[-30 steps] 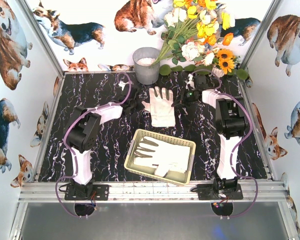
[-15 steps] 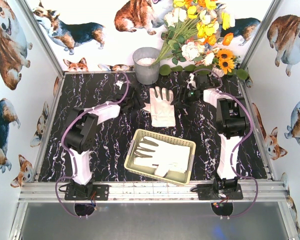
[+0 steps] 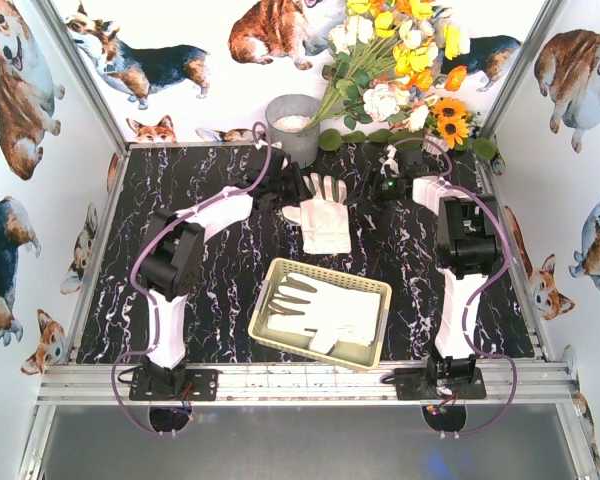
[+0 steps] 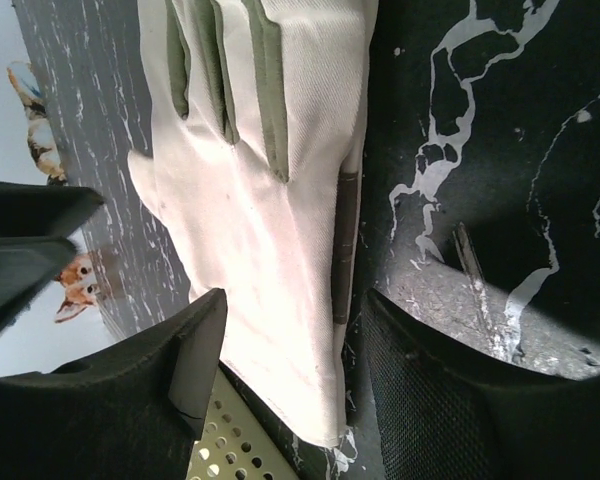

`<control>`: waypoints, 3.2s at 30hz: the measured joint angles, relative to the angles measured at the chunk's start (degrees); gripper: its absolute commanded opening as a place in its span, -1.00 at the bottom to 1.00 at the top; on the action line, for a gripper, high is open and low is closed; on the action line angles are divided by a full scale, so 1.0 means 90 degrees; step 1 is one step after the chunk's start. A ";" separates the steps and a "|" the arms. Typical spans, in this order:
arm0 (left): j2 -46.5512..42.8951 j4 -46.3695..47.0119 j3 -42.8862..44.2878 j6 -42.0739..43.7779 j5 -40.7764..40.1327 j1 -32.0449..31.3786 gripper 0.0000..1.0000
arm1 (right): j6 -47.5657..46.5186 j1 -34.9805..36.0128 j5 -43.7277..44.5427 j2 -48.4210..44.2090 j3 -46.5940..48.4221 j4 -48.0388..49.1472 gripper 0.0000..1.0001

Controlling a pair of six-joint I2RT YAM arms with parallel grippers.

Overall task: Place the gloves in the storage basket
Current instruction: Pick up the glove from the center of the board, then place the glove in the bin.

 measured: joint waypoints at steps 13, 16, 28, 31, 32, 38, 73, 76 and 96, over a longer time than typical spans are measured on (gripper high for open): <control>0.0998 -0.0690 0.0362 -0.0015 0.0301 -0.0015 -0.35 | 0.0202 0.0034 -0.0039 0.0248 0.0000 -0.0027 0.16; 0.0998 -0.0692 0.0347 -0.0010 0.0299 -0.0005 -0.41 | 0.0216 0.0066 -0.0131 0.0379 0.0012 -0.0049 0.14; 0.0799 -0.0350 -0.0160 -0.0032 0.0299 0.0051 -0.48 | 0.0495 0.0534 -0.0578 0.0658 0.0153 0.0138 0.07; 0.0775 -0.0243 -0.0240 -0.0056 0.0325 0.0058 -0.49 | 0.0636 0.0590 -0.0714 0.0729 0.0153 0.0279 0.05; 0.0775 -0.0221 -0.0255 -0.0066 0.0333 0.0061 -0.50 | 0.0673 0.0610 -0.0760 0.0750 0.0153 0.0330 0.01; 0.0770 -0.0151 -0.0291 -0.0112 0.0401 0.0068 -0.48 | 0.0724 0.0699 -0.0804 0.0855 0.0153 0.0493 -0.65; -0.2346 0.1124 -0.2382 0.0151 0.2244 0.0425 0.70 | -0.2210 0.1365 0.0993 -0.2120 0.0483 -0.2375 -1.00; -0.2509 0.1166 -0.2385 0.0143 0.2572 0.0444 0.72 | -0.2251 0.1358 0.0505 -0.2494 0.0491 -0.2577 -1.00; -0.3536 0.3228 -0.2701 -0.1511 0.4694 0.0576 0.76 | -0.1605 0.1183 -0.2178 -0.3961 0.0418 -0.2509 -1.00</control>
